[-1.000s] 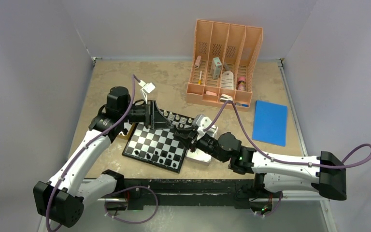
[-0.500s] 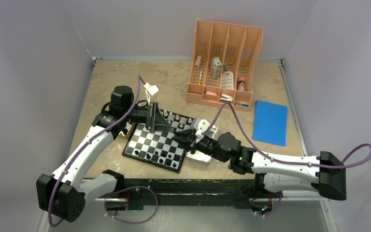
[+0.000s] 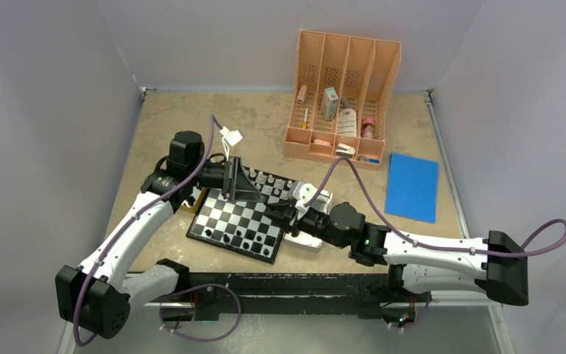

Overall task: Set up the chess pieces on the board
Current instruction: Place the chess piece on the chessboard.

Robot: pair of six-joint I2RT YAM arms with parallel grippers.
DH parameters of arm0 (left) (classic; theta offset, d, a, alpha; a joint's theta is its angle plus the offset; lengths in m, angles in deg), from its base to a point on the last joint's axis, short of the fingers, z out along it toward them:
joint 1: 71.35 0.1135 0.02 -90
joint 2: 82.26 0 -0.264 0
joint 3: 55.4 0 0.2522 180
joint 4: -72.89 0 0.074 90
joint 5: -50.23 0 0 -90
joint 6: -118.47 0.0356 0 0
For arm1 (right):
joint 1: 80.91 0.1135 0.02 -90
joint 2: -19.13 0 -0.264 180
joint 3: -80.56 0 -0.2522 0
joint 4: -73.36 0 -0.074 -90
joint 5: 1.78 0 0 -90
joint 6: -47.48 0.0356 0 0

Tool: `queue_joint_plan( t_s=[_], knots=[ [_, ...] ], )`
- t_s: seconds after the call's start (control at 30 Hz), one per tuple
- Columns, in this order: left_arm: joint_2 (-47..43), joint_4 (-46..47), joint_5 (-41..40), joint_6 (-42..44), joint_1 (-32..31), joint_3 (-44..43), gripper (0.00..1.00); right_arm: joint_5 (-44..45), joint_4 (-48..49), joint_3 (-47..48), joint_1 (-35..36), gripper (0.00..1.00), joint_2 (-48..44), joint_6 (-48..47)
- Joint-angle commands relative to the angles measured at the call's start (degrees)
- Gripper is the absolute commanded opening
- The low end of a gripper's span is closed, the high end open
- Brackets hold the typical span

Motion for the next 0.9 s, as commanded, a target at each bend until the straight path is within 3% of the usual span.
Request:
queue_joint_plan(
  t_s=[0.0,0.87],
  knots=[
    [-0.4,1.1,0.4,1.2,-0.2,-2.1,0.29,-1.2,1.0,2.3,0.1,0.10,-0.6,-0.9],
    [-0.3,1.5,0.4,1.0,-0.3,1.0,0.26,-2.1,2.2,3.1,0.1,0.10,0.4,-0.9]
  ],
)
